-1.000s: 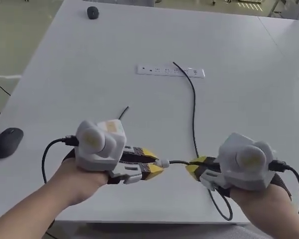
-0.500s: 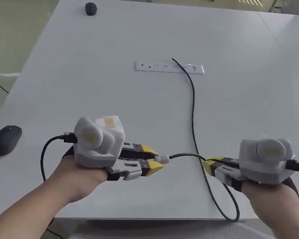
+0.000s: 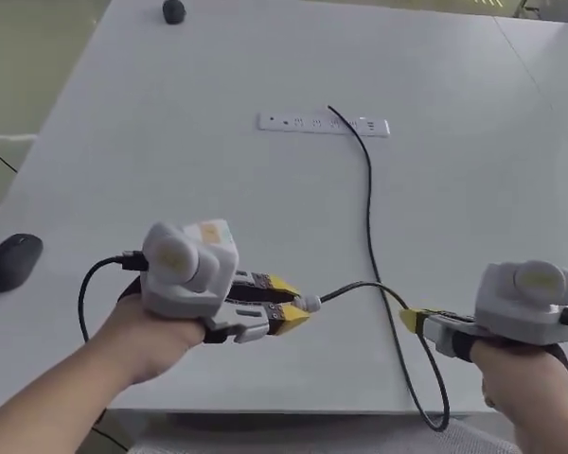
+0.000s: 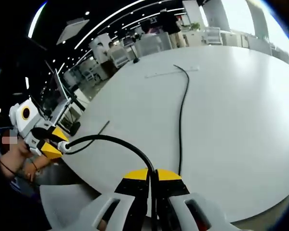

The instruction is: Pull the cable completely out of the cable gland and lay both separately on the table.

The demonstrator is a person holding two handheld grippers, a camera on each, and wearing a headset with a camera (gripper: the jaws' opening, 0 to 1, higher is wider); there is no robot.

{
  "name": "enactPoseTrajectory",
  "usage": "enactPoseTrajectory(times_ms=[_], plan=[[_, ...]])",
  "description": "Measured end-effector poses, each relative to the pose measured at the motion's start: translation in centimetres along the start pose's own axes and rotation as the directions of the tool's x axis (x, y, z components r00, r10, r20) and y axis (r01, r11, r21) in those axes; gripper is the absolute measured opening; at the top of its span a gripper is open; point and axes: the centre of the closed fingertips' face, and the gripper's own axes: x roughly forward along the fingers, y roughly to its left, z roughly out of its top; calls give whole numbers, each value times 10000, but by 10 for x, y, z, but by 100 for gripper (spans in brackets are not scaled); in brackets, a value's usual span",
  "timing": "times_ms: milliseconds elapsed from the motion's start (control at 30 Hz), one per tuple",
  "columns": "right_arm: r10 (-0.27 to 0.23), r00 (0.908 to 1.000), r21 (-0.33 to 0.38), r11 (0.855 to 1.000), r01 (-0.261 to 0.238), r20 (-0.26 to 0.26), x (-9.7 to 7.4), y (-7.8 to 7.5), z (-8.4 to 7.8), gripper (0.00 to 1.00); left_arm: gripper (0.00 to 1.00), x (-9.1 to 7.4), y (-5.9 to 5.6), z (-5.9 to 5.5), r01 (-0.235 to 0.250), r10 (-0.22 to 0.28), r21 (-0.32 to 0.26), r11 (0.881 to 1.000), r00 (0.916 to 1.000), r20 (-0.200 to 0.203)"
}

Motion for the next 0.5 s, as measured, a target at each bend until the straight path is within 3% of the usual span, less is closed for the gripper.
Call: enactPoseTrajectory(times_ms=[167,367,433,500], plan=[[120,9999,-235,9997,-118,79,-1,3,0,0,15,-2,3,0,-59,59,-16,10000,10000,-22],[158,9993,-1202,9927,-117,334,-10,3,5,4,15,-5,8,-1,-159,159,-98,9998,9999,-28],[572,9955,-1683,9848,-438,757,-15,14,16,10,15,-6,9,-1,-171,171,-108,9998,9999,-23],[923,9920,-2099,9750,-726,858,-19,24,22,19,15,-6,7,-1,-114,114,-124,9999,9999,13]])
